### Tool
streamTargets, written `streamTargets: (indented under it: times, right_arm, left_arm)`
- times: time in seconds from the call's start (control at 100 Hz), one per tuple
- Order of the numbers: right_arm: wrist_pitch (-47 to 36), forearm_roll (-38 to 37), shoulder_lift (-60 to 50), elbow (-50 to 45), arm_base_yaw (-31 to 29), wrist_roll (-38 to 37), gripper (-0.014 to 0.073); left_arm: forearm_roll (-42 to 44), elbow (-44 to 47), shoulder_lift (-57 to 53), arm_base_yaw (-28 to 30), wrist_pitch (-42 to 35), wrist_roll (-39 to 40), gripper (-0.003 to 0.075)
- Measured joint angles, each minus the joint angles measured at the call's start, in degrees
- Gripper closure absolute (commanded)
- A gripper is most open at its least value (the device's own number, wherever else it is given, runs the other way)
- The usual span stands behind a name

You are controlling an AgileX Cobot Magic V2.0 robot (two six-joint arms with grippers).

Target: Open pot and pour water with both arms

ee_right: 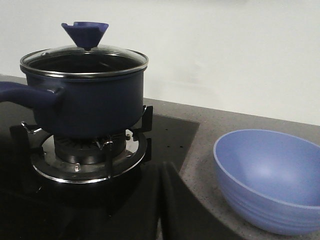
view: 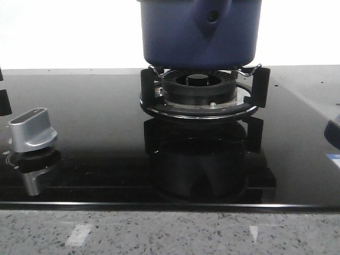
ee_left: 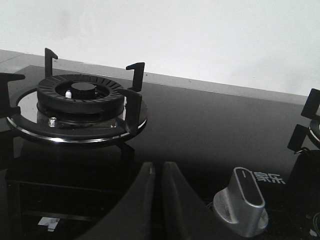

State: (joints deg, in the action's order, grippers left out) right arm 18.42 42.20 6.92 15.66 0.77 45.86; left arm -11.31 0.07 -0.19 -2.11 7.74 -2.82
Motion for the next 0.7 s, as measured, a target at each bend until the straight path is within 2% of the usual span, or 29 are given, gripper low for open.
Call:
streamTargets:
  times: [0.16, 0.23, 0.3, 0.41, 0.5, 0.59, 0.7]
  right_arm:
    - [-0.4, -0.9, 0.0, 0.0, 0.0, 0.0, 0.0639]
    - [-1.7, -3.5, 0.0, 0.0, 0.0, -2.9, 0.0639]
    - [-3.9, -10.0, 0.0, -0.2, 0.0, -10.9, 0.0639]
    - [-7.4, -26.9, 0.0, -2.7, 0.0, -30.0, 0.0639]
    - [-9.2, -36.8, 0.0, -6.3, 0.0, -43.8, 0.0639]
    - [-9.5, -41.4, 0.0, -10.5, 0.0, -51.2, 0.0639]
    - [-9.5, -43.7, -2.0, -14.5, 0.0, -54.1, 0.0639]
  left_arm:
    - [0.0, 0.0, 0.0, 0.0, 0.0, 0.0, 0.0741]
    - [0.0, 0.0, 0.0, 0.0, 0.0, 0.0, 0.0741]
    - [0.0, 0.0, 0.0, 0.0, 0.0, 0.0, 0.0741]
    - [0.0, 0.0, 0.0, 0.0, 0.0, 0.0, 0.0741]
    - [0.0, 0.0, 0.0, 0.0, 0.0, 0.0, 0.0741]
    - [0.0, 0.0, 0.0, 0.0, 0.0, 0.0, 0.0741]
    - [0.1, 0.0, 0.0, 0.0, 0.0, 0.0, 0.0741]
